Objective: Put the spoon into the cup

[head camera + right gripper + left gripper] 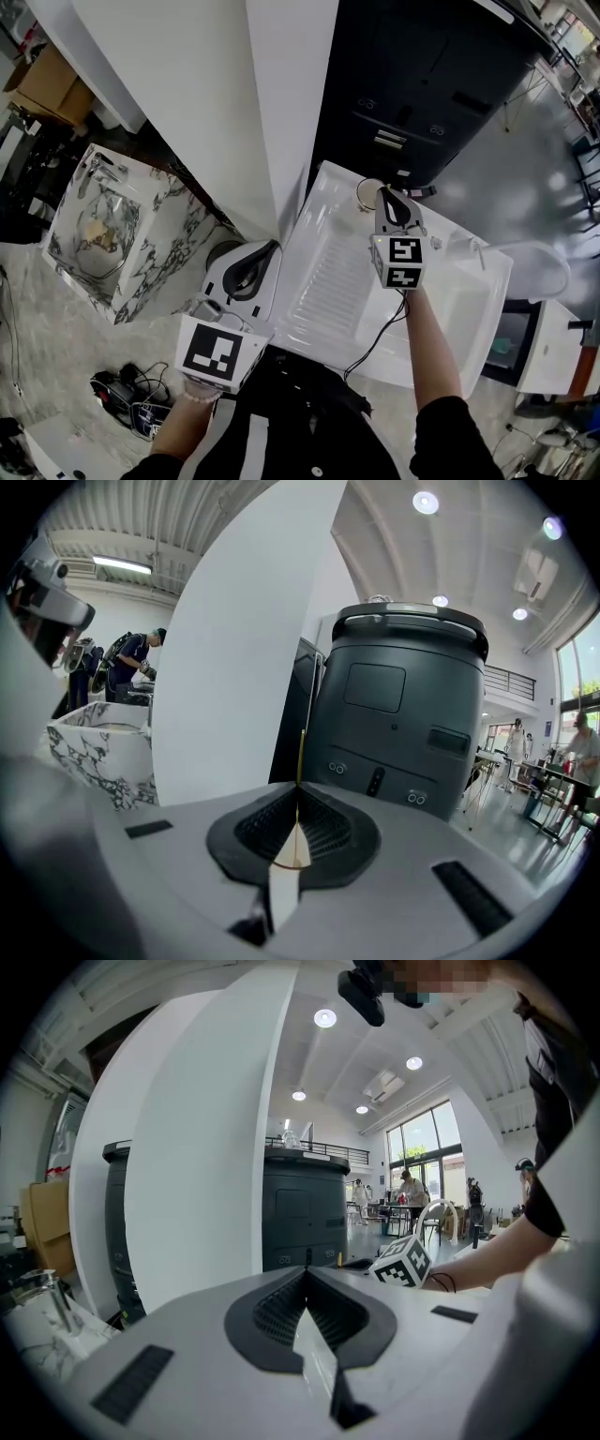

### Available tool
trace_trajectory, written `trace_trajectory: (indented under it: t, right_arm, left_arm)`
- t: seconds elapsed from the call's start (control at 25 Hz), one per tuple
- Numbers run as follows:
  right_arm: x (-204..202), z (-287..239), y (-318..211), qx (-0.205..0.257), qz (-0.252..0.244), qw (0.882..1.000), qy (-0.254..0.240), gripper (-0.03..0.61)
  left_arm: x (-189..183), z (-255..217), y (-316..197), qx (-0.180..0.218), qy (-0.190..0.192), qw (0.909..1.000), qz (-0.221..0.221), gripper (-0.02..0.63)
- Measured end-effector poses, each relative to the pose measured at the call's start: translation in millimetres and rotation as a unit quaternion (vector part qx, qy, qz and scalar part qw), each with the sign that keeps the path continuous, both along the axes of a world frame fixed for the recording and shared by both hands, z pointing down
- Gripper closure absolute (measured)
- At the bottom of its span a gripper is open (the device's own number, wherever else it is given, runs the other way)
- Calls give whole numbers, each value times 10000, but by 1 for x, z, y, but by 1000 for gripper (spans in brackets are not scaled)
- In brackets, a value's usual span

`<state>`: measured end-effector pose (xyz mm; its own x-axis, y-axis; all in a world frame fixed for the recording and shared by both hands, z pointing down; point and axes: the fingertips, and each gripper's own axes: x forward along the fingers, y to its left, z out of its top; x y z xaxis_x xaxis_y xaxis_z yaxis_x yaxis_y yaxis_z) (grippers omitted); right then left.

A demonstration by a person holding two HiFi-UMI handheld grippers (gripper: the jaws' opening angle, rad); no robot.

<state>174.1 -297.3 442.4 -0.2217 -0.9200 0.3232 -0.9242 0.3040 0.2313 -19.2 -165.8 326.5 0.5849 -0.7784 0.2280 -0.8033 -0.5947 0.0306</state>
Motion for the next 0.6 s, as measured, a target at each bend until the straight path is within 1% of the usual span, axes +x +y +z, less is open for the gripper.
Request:
trace_trajectory:
  t: [0.32, 0.6]
  right_arm:
    - [-3, 23, -6, -216, -22, 9997, 132, 572]
    - [-12, 28, -8, -230, -98, 9995, 209, 572]
  left_arm:
    - [-3, 2, 2, -32, -59, 10000, -58, 614]
    - [-5, 3, 2, -43, -67, 9999, -86, 614]
